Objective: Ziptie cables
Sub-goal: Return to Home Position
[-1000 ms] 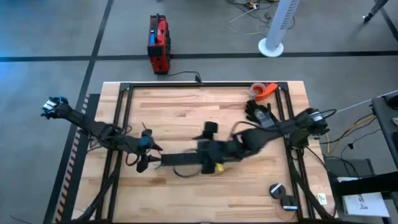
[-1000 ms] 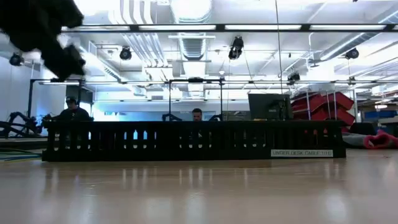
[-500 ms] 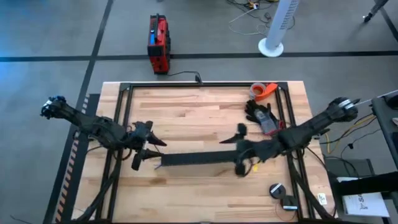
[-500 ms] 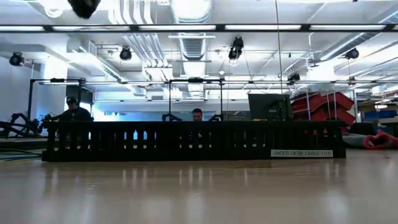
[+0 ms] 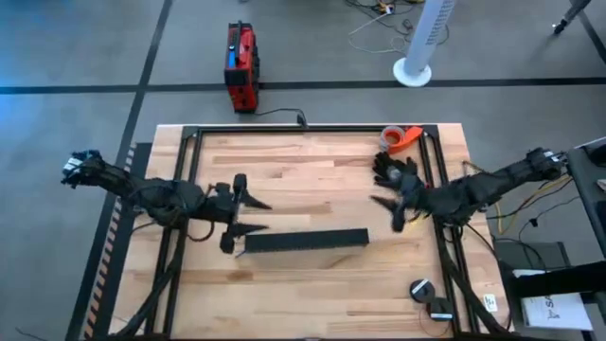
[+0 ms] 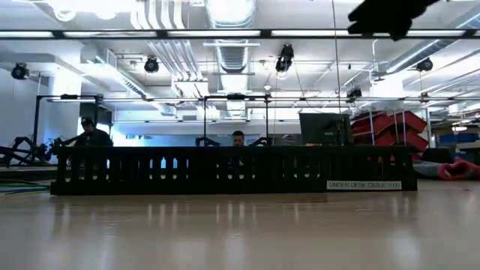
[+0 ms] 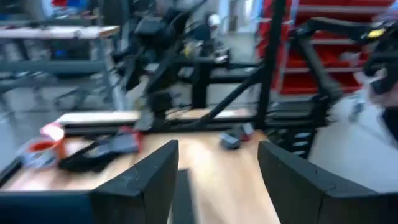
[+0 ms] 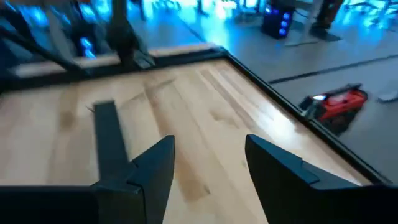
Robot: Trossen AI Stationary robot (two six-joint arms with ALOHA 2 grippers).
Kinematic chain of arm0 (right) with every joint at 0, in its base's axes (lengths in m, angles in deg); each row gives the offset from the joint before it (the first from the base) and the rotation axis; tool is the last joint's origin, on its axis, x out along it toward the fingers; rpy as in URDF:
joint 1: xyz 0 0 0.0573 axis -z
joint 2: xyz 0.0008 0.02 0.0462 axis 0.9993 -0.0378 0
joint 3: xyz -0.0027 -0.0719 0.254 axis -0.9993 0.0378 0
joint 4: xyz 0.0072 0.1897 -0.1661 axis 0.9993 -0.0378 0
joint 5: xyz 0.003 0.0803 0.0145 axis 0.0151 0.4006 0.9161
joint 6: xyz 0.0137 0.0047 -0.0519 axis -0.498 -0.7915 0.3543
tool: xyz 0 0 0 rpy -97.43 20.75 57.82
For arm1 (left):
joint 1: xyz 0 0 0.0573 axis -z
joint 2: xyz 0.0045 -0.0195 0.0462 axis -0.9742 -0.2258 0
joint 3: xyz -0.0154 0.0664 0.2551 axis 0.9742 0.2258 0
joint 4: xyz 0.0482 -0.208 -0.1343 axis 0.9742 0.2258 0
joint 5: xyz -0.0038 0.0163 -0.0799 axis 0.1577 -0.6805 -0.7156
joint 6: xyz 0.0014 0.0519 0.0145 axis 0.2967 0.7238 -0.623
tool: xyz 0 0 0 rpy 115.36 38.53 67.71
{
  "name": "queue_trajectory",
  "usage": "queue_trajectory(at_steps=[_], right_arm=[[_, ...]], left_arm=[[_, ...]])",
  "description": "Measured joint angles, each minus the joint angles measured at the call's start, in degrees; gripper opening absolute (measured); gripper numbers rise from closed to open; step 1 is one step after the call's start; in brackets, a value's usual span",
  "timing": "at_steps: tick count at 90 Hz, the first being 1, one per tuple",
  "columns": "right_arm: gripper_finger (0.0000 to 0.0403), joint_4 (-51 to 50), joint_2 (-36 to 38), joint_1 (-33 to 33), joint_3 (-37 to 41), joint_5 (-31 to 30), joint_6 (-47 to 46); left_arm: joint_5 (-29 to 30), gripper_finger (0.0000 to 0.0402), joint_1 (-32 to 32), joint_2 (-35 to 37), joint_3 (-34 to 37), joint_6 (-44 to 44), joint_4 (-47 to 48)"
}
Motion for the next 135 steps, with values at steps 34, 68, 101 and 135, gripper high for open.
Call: queue_trajectory(at_steps=[34,68,101,135], right_arm=[[0.0179,22.8,23.9,20.7,19.4,31.3,2.6],[0.0179,32.9,35.4,26.5,34.2,46.3,-0.7],[0.0179,29.5,29.0,18.6,34.2,39.9,8.0],[0.0179,24.9,21.1,18.2,34.2,38.3,8.0]], left_arm=[[-8.8,0.0208,-20.5,14.5,10.5,1.5,-1.2],[-10.0,0.0191,-23.7,33.5,23.3,0.3,6.1],[-9.5,0.018,-23.7,50.9,28.6,-1.7,21.9],[-8.8,0.0198,-23.8,50.9,42.2,-3.8,3.2]])
